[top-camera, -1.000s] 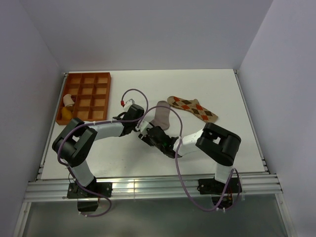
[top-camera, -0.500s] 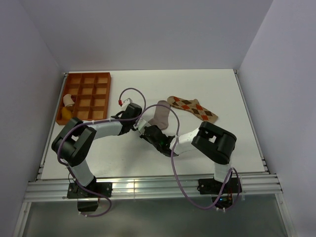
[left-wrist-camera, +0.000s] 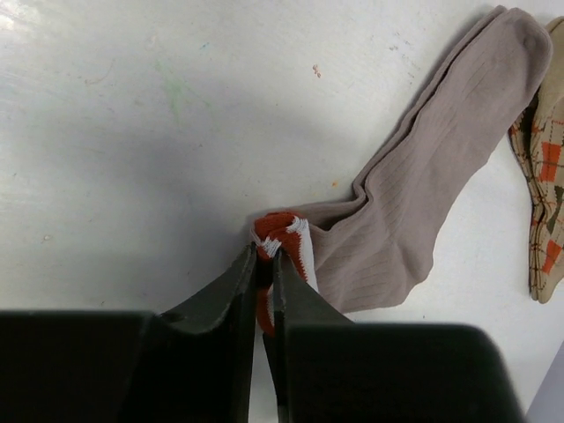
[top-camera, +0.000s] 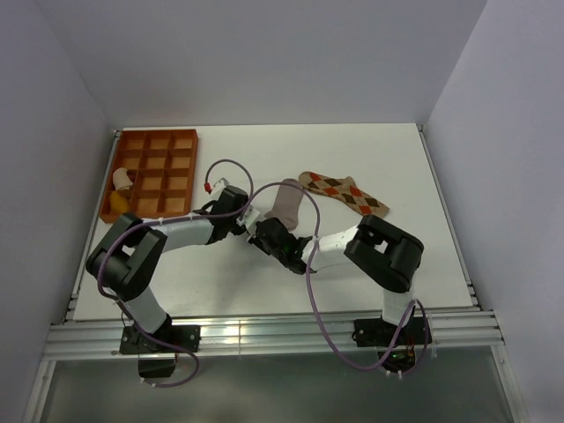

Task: Roll the socks
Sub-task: Roll the sock at the center of the board.

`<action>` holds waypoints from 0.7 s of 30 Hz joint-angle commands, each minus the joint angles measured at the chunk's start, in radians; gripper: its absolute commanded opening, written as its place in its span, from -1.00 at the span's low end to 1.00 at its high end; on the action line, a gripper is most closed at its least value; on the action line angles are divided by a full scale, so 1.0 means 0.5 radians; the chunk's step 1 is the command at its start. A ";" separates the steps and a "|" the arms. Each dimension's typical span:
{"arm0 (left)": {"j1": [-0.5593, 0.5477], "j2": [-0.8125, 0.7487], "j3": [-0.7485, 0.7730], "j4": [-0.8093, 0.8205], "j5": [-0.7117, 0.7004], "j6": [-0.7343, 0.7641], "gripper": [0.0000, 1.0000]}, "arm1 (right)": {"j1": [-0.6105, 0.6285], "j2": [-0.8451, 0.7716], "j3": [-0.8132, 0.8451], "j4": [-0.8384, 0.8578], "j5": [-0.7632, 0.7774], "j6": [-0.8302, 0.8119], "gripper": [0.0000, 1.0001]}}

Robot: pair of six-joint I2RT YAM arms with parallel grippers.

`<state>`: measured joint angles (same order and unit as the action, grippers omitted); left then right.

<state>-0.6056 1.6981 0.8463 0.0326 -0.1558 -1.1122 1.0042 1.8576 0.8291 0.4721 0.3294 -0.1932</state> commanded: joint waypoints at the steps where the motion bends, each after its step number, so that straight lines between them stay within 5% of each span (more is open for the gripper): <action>1: -0.016 -0.123 -0.066 0.024 0.026 -0.058 -0.67 | -0.082 -0.003 0.063 -0.241 -0.208 0.165 -1.00; 16: 0.079 -0.313 -0.171 0.110 0.008 -0.159 -0.10 | -0.324 -0.119 0.094 -0.481 -0.618 0.564 -1.00; 21: 0.085 -0.359 -0.220 0.201 0.029 -0.172 -0.08 | -0.468 -0.178 0.063 -0.527 -0.751 0.816 -1.00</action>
<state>-0.5667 1.5562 0.7525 0.0692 -0.1436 -1.1759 0.8104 1.8011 0.8764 0.3119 0.0105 0.1078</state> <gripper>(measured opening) 0.457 0.095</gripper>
